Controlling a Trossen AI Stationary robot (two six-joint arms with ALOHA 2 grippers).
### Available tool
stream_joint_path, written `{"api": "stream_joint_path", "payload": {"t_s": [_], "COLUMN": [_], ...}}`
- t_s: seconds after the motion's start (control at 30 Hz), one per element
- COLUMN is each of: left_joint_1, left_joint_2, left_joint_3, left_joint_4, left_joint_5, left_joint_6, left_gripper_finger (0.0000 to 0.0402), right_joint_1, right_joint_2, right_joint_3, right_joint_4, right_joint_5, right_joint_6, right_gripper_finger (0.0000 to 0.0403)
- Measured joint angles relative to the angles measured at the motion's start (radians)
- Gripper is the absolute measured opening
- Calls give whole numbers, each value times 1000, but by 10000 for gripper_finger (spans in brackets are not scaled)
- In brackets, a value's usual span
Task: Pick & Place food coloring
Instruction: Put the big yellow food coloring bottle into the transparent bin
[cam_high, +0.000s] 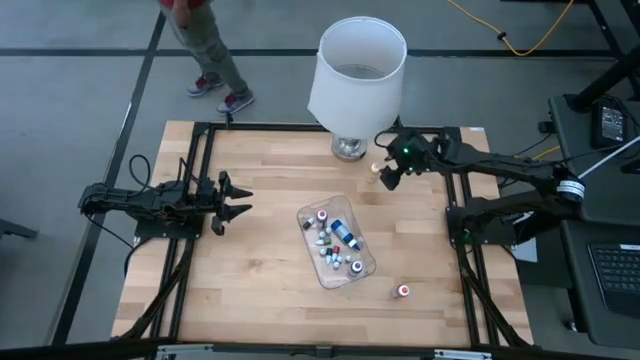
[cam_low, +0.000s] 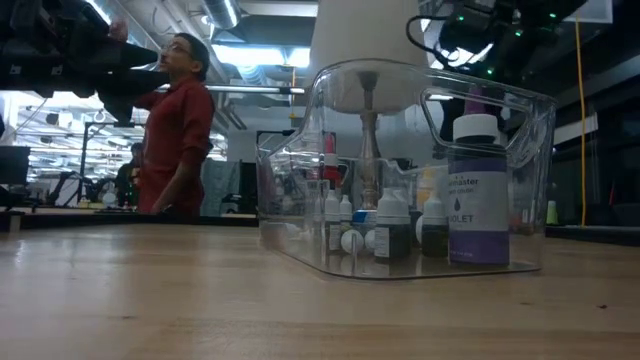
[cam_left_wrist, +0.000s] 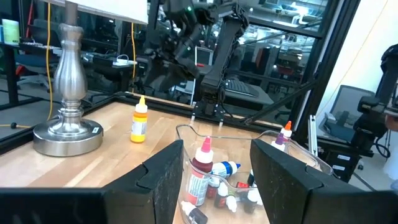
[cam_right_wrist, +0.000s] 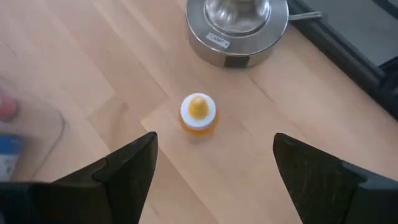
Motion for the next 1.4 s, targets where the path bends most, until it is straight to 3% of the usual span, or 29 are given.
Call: {"api": "stream_joint_path", "payload": {"t_s": [0.2,0.5,0.83,1.13,1.4], "left_joint_1": [0,0,0,0,0], "left_joint_2": [0,0,0,0,0], "left_joint_3": [0,0,0,0,0], "left_joint_4": [0,0,0,0,0], "left_joint_5": [0,0,0,0,0], "left_joint_6": [0,0,0,0,0], "left_gripper_finger": [182,182,182,182,182], "right_joint_1": [3,-1,-28,-28,-31], "right_joint_2": [-59,2,145,167,220], "right_joint_3": [-120,-171,-174,-174,-174], "right_joint_4": [163,319,400,438,439], "right_joint_5": [1,2,2,1,-31], "right_joint_6": [74,61,30,9,8], "right_gripper_finger": [320,320,320,318,282]}}
